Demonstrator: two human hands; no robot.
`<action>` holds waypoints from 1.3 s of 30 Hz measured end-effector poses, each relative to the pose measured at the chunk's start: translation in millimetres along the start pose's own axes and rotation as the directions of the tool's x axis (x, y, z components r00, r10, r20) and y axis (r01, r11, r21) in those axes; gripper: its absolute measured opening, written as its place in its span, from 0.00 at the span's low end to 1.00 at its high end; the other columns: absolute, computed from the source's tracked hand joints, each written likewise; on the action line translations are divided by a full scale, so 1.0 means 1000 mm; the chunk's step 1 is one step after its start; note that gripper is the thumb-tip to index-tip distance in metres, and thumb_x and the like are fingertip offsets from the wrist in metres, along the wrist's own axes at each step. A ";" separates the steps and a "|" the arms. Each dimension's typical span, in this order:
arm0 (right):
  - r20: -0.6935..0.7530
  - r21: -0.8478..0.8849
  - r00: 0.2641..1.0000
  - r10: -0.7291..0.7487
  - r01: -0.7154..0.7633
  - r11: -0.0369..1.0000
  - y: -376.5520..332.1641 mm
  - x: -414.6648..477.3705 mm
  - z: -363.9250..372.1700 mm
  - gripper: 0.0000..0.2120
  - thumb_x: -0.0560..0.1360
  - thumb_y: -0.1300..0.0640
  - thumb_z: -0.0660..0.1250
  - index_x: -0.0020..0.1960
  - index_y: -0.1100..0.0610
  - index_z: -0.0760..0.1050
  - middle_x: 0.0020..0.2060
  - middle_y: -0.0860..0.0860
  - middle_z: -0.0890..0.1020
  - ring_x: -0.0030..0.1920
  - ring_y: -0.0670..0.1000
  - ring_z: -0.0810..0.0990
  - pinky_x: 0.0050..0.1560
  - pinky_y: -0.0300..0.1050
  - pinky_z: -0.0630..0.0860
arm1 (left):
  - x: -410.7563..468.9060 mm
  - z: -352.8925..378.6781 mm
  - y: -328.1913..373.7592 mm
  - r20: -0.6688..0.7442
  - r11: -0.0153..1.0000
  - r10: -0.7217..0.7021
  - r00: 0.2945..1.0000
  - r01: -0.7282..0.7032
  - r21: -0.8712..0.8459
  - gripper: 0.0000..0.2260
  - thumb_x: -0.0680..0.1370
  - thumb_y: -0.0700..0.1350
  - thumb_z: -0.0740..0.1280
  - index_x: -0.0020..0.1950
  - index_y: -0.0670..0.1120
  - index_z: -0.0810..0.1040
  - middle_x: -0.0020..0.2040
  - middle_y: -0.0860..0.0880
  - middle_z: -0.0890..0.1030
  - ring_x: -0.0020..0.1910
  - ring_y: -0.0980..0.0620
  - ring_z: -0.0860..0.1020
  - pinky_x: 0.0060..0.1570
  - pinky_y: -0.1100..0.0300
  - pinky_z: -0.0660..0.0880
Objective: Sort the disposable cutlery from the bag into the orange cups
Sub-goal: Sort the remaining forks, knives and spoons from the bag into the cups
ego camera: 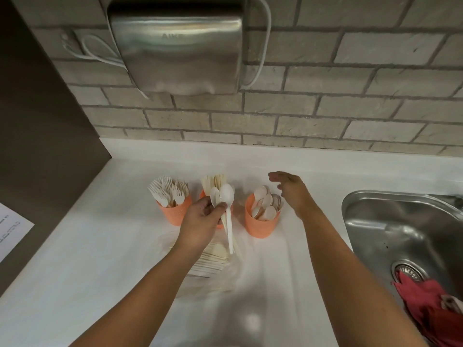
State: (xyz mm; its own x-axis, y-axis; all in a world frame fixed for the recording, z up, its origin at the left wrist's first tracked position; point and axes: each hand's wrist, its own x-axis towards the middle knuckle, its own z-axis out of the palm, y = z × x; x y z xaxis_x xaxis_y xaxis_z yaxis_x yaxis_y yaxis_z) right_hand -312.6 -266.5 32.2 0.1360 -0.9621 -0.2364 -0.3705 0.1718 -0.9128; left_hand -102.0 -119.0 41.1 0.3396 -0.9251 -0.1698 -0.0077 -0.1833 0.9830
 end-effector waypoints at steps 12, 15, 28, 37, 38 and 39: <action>0.336 -0.030 0.880 0.337 -0.347 0.937 0.016 0.034 0.007 0.52 0.76 0.23 0.37 0.56 0.64 0.84 0.55 0.64 0.85 0.57 0.61 0.83 0.61 0.51 0.75 | 0.003 0.000 0.001 -0.008 1.000 -0.004 1.000 0.004 0.018 0.07 0.82 0.42 0.70 0.54 0.41 0.85 0.48 0.40 0.87 0.48 0.43 0.86 0.58 0.46 0.82; 0.400 0.001 0.850 0.343 -0.375 0.927 0.026 0.040 0.002 0.51 0.76 0.24 0.36 0.55 0.61 0.84 0.52 0.61 0.86 0.53 0.59 0.84 0.51 0.48 0.76 | 0.004 0.002 0.000 -0.007 1.000 -0.005 1.000 0.005 0.018 0.07 0.82 0.42 0.69 0.54 0.40 0.85 0.48 0.38 0.86 0.50 0.40 0.85 0.60 0.44 0.81; 0.350 -0.521 0.935 -0.065 0.251 0.816 0.046 0.032 -0.006 0.10 0.76 0.64 0.67 0.44 0.50 0.79 0.36 0.40 0.78 0.44 0.51 0.77 0.41 0.39 0.70 | 0.006 0.007 -0.002 -0.018 0.999 -0.015 1.000 0.015 0.037 0.06 0.82 0.42 0.70 0.54 0.40 0.85 0.49 0.35 0.86 0.52 0.35 0.84 0.61 0.39 0.80; 0.152 -0.421 0.981 -0.119 0.173 0.891 0.057 0.015 0.004 0.13 0.81 0.72 0.60 0.46 0.55 0.72 0.41 0.51 0.75 0.42 0.51 0.79 0.39 0.35 0.76 | 0.006 0.009 -0.001 -0.012 0.999 -0.015 1.000 0.015 0.046 0.06 0.82 0.41 0.70 0.55 0.40 0.85 0.47 0.40 0.87 0.51 0.39 0.85 0.60 0.44 0.82; 0.115 -0.435 0.982 -0.147 0.183 0.881 0.058 0.014 0.004 0.10 0.82 0.71 0.60 0.48 0.58 0.72 0.41 0.51 0.76 0.42 0.52 0.77 0.37 0.33 0.76 | 0.006 0.008 -0.001 -0.007 0.999 -0.013 1.000 0.014 0.047 0.06 0.82 0.41 0.70 0.55 0.40 0.85 0.47 0.40 0.87 0.51 0.39 0.85 0.59 0.44 0.82; 0.113 -0.480 0.979 -0.171 0.204 0.853 0.060 0.016 0.005 0.07 0.81 0.68 0.61 0.48 0.58 0.73 0.41 0.51 0.77 0.42 0.53 0.76 0.37 0.36 0.75 | 0.006 0.007 0.000 -0.006 0.999 -0.012 1.000 0.013 0.049 0.06 0.82 0.41 0.70 0.55 0.40 0.85 0.47 0.40 0.87 0.51 0.40 0.86 0.59 0.44 0.82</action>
State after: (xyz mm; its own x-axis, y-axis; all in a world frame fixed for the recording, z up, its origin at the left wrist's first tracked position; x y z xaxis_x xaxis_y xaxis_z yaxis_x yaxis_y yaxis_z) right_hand -328.0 -270.8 -27.7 0.3001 -0.9472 -0.1128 -0.7296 -0.1517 -0.6668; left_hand -107.1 -126.5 39.2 0.3452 -0.9208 -0.1815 -0.0495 -0.2110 0.9762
